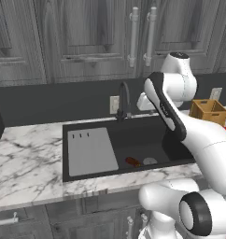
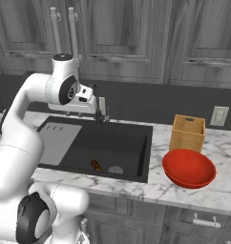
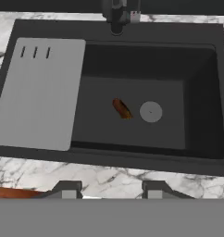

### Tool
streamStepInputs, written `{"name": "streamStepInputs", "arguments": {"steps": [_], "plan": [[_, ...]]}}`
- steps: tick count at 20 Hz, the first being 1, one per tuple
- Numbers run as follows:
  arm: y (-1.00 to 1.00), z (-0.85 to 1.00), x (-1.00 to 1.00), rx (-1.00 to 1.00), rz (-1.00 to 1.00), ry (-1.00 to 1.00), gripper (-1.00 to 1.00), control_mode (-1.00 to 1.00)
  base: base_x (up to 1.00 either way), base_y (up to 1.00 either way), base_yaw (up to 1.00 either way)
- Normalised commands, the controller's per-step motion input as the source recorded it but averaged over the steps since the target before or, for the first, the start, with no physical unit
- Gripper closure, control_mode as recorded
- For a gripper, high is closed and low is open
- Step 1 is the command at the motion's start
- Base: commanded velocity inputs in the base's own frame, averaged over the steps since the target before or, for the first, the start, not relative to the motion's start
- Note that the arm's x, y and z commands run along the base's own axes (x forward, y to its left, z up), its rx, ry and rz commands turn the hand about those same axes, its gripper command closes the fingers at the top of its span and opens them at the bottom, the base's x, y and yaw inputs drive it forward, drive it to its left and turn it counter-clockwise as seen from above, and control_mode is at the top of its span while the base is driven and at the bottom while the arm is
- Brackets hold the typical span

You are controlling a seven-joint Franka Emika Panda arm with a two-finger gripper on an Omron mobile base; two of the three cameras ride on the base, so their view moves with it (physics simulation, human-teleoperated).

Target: Pick the sweet potato from the sink and place it in the bowl. Then pick the bowl and place it in the microwave. Then close the microwave door and press the start button.

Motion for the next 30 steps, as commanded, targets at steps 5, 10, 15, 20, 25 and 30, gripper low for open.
{"name": "streamStepInputs", "arguments": {"steps": [5,10,15,20,25,30], "plan": [[0.0,-0.05,-0.03,-0.05,0.0,0.0,-1.0,-1.0,0.0,0.0,0.0],[-0.62,-0.78,-0.01,-0.02,0.04,0.06,-1.0,-1.0,0.0,0.0,0.0],[-0.12,-0.95,0.1,0.0,0.21,0.07,-1.0,-1.0,0.0,0.0,0.0],[0.0,-0.87,0.27,0.02,0.39,0.06,-1.0,-1.0,0.0,0.0,0.0],[0.01,-0.62,0.27,0.01,0.28,0.09,-1.0,-1.0,0.0,0.0,0.0],[0.14,-0.57,0.25,0.0,0.13,0.08,-1.0,-1.0,0.0,0.0,0.0]]}}
